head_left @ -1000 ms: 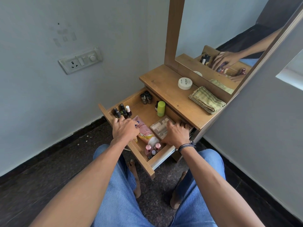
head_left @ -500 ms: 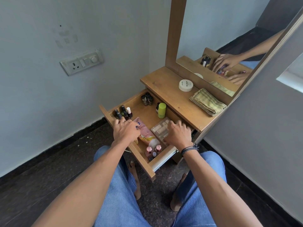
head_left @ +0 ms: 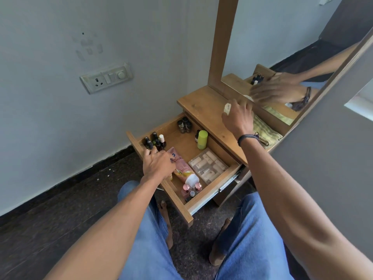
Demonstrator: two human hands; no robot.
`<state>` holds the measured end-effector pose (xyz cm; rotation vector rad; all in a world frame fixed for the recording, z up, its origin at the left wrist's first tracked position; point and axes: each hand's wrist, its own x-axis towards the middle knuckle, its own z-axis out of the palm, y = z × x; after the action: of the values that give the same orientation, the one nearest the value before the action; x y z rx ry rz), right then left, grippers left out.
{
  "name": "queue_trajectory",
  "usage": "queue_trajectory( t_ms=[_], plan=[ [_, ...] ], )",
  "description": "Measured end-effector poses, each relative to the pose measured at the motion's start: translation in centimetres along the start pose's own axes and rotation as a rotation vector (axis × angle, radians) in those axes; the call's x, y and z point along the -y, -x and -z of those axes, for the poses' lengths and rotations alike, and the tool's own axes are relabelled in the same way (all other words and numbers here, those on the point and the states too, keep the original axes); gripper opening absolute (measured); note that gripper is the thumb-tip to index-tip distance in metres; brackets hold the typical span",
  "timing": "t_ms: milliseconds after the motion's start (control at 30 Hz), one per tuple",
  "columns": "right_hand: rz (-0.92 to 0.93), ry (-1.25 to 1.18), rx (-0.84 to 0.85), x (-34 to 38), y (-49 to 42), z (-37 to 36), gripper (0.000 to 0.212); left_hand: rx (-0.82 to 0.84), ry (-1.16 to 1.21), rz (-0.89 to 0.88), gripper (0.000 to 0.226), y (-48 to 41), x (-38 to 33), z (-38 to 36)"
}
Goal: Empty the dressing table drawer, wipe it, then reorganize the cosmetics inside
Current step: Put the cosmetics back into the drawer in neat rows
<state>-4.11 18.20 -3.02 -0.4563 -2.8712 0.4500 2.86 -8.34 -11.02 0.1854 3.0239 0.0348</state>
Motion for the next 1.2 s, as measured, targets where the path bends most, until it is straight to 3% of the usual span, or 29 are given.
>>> queue_trajectory(
  t_ms=[167,467,633,767,867,1200],
  plan=[
    [-0.007,0.123,0.107,-0.6,-2.9,-1.2,0.040,-0.021,0.011,-0.002,0.033,0.1,0.0,-0.1],
    [0.013,-0.104,0.043,0.8,-2.5,-0.6,0.046,-0.022,0.028,-0.002,0.036,-0.1,0.0,-0.1],
    [0.230,-0.280,-0.008,4.8,1.6,-1.2,0.049,-0.018,0.013,0.003,0.036,0.1,-0.2,0.2],
    [0.408,-0.224,0.150,7.6,4.9,-3.8,0.056,-0.030,-0.017,0.004,0.033,0.0,-0.2,0.2],
    [0.477,-0.140,0.212,8.5,6.2,-6.5,0.050,-0.023,-0.011,0.016,0.027,0.0,-0.2,0.4],
    [0.355,-0.052,0.278,7.6,6.7,-11.8,0.036,-0.015,0.015,-0.003,0.034,-0.3,-0.1,-0.1]
  ],
)
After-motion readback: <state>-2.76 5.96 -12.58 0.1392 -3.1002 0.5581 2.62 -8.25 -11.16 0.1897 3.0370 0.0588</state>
